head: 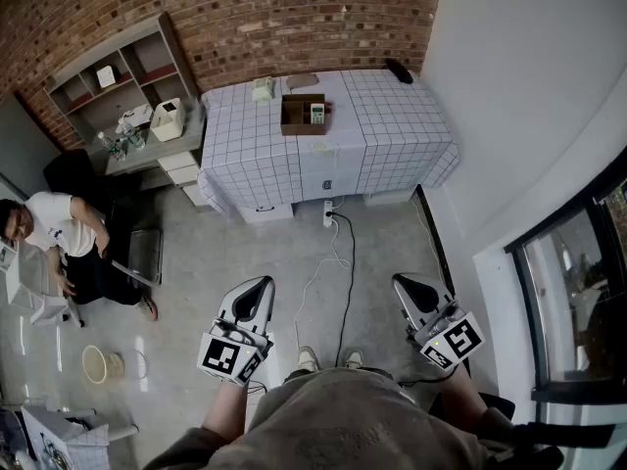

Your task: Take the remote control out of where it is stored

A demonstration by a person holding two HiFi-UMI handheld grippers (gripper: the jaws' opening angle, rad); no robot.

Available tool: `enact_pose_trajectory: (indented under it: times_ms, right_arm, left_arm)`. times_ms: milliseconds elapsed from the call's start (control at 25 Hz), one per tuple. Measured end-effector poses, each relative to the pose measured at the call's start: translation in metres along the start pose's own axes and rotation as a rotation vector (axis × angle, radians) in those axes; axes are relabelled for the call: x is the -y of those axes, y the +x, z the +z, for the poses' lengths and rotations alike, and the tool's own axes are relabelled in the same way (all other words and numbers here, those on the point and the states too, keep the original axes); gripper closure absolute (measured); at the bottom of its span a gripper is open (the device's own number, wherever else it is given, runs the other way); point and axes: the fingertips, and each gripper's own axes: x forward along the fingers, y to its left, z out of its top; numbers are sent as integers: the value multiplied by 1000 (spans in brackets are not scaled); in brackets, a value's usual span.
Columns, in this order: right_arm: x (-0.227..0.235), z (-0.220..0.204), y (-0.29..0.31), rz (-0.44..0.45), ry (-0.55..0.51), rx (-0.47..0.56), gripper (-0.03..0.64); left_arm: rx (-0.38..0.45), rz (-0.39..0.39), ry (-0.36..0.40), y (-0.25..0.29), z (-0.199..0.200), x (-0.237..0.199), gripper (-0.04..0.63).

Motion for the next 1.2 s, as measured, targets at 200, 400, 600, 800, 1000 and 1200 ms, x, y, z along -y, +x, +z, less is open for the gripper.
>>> enact_pose_trajectory:
  times_ms: [200, 400, 600, 800, 1000, 1200]
  right_arm:
    - [-1, 0, 1, 8, 7, 0, 606]
    - [-1, -1, -1, 15, 21, 8, 606]
    - [2, -2, 1, 8, 36, 2, 606]
    - [5, -3, -1, 7, 33, 1, 606]
    - [-3, 2, -6, -3, 32, -1, 606]
    - [16, -9, -8, -3, 47, -7, 606]
  left_arm:
    - [-5, 1, 1, 1, 0, -2, 591]
    - [-2, -4, 1, 2, -3, 0, 591]
    - [-6, -8, -7, 5, -2, -1, 591]
    - [-6, -4, -8, 6, -3, 1, 591]
    - [-3, -9, -12, -2, 1, 4, 591]
    - [-12, 1, -14, 14, -7, 7, 591]
